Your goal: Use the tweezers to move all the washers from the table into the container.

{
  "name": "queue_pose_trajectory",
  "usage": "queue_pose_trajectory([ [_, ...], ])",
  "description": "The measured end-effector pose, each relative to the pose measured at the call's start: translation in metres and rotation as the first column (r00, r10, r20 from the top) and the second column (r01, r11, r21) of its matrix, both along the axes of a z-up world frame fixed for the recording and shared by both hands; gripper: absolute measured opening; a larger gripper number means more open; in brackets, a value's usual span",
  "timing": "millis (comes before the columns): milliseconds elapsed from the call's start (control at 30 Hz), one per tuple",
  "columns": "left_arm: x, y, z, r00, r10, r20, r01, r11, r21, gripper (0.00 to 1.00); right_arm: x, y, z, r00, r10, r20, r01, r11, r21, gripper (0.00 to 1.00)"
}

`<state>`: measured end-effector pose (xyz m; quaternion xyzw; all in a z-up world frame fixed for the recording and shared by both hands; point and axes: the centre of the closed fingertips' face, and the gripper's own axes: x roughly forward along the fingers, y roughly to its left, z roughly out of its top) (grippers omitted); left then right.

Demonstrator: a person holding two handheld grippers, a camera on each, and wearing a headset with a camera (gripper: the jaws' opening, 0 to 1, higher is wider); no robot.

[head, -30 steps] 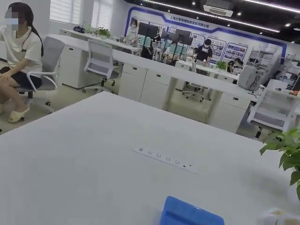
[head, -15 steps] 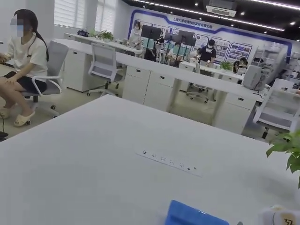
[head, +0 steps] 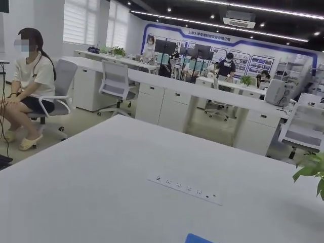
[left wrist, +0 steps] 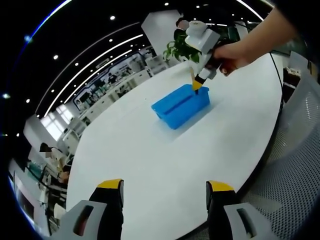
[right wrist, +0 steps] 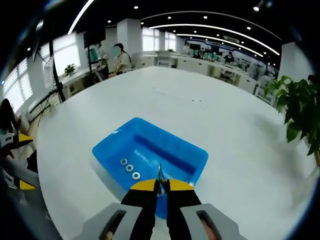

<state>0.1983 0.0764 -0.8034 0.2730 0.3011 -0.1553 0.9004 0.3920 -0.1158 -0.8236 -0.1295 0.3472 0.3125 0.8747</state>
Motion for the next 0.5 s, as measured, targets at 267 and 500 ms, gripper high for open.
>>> queue_pose_trajectory([
  [267,-0.002,-0.004,0.007,1.000,0.009,-0.023,-0.011,0.994,-0.104,0.61,-0.002,-0.007,-0.007,1.000,-0.002,-0.020,0.002,1.000,0.011,0.03],
  [500,-0.001,-0.012,0.018,1.000,-0.006,-0.018,0.003,0.992,-0.126,0.60,-0.001,-0.009,-0.007,0.999,-0.017,-0.032,0.018,0.999,0.048,0.03],
])
